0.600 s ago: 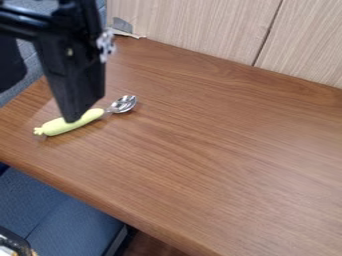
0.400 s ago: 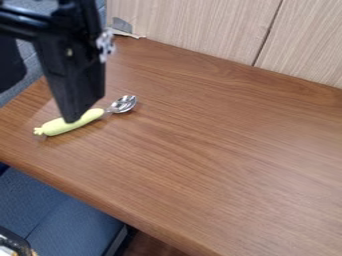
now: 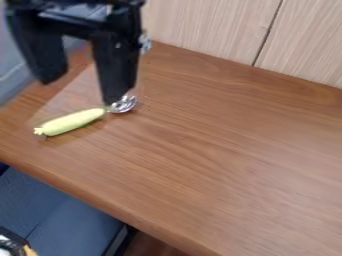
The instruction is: Move the yellow spoon from the left of the table to the right
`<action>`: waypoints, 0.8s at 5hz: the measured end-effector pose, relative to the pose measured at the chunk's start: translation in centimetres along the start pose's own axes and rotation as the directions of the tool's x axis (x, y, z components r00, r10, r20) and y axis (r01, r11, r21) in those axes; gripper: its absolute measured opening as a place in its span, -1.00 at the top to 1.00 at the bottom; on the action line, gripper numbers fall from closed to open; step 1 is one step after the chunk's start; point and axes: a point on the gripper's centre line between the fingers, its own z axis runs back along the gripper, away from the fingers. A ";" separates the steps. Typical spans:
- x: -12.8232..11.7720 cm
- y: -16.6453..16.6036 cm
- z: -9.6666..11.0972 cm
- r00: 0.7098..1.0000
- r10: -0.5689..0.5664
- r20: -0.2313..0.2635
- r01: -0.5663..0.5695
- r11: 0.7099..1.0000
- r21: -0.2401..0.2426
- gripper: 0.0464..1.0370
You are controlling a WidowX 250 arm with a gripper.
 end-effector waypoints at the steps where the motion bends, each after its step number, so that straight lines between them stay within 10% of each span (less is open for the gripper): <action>1: 2.4 -0.1 -0.5 1.000 0.006 -0.014 -0.006 1.000 0.002 -0.93; 4: 8.2 5.5 -8.3 1.000 -0.007 0.016 0.006 0.998 0.062 -0.93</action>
